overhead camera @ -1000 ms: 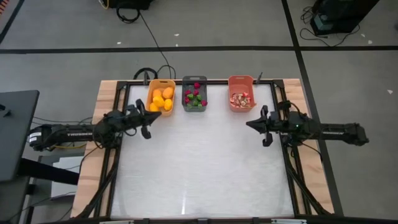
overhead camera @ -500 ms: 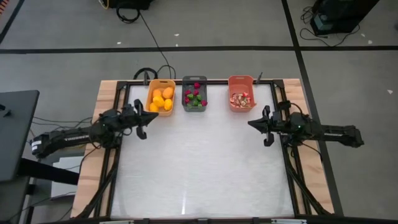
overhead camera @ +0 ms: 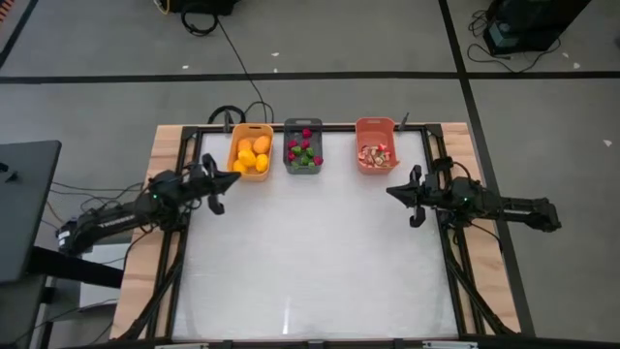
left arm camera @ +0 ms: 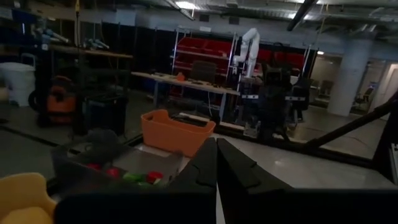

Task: Sort produce into baskets
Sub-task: Return to Home Position

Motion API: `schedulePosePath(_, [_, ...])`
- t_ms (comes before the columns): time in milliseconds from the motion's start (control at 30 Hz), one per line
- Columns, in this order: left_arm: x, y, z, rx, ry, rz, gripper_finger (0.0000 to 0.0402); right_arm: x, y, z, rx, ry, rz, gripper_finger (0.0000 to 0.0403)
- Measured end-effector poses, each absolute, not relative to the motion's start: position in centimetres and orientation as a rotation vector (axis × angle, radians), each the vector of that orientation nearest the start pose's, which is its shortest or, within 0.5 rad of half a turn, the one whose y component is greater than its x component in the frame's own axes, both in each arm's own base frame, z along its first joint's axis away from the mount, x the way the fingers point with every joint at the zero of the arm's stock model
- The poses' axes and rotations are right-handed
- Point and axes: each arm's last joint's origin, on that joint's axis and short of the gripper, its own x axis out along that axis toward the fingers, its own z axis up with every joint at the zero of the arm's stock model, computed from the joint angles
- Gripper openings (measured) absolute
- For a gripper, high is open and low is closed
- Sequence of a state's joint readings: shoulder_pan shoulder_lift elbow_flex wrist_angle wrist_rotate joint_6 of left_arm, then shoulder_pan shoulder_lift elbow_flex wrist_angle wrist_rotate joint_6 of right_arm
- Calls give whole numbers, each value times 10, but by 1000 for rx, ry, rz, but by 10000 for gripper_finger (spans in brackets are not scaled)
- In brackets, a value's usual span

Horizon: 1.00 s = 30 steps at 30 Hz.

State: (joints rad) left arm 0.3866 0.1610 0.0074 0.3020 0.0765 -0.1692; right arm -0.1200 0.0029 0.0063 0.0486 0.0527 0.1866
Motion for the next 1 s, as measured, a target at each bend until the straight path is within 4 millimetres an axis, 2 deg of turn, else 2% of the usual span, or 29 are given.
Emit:
schedulePosePath(300, [88,33,185,-128,-118,270,6,96,-13,170,128,-62,-179,7])
schedulePosePath(400, [89,33,179,-110,-101,269,6,96,-13,171,124,-62,-171,7])
schedulePosePath(500, [90,36,176,-117,-125,346,6,96,-13,171,181,-68,-169,7])
schedulePosePath(667, [90,39,167,-182,-57,469,6,97,-12,167,323,-37,-147,8])
schedulePosePath(767, [90,39,167,-182,-54,478,6,98,-12,167,325,-24,-120,8])
schedulePosePath(1000, [90,40,170,-154,-81,485,6,97,-14,171,274,-68,-177,8])
